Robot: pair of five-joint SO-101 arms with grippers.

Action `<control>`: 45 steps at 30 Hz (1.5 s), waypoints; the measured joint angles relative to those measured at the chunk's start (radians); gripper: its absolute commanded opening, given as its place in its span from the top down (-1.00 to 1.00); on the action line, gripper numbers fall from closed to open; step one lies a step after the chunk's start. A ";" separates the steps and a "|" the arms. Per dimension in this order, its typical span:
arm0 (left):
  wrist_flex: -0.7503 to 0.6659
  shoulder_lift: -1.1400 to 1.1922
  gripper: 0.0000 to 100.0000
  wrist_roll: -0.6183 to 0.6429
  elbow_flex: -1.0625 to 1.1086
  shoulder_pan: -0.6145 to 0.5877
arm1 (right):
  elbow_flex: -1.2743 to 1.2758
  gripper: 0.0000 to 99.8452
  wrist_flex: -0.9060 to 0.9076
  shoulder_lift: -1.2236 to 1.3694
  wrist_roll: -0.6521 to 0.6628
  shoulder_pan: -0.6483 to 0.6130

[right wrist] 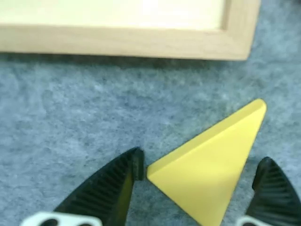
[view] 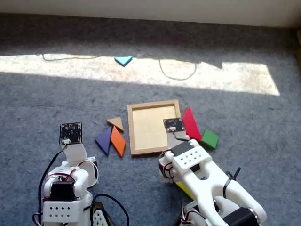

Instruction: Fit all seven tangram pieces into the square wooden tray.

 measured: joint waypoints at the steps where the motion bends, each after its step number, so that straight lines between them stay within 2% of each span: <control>1: 0.000 0.000 0.99 0.000 0.000 0.000 | 0.000 0.30 0.006 0.000 0.000 -0.008; 17: 0.000 0.000 0.99 0.000 0.000 0.000 | 0.000 0.31 0.060 0.000 0.000 -0.021; 23: 0.000 0.000 0.99 0.000 0.000 0.000 | 0.000 0.56 0.060 0.000 0.000 -0.021; 29: 0.000 0.000 0.99 0.000 0.000 0.000 | 0.000 0.58 0.061 -0.002 0.021 -0.015; 39: 0.000 0.000 0.99 0.000 0.000 0.000 | -0.025 0.59 0.078 0.002 0.209 0.222; 45: 0.000 0.000 0.99 0.000 0.000 0.000 | -0.121 0.59 0.078 0.003 0.255 0.321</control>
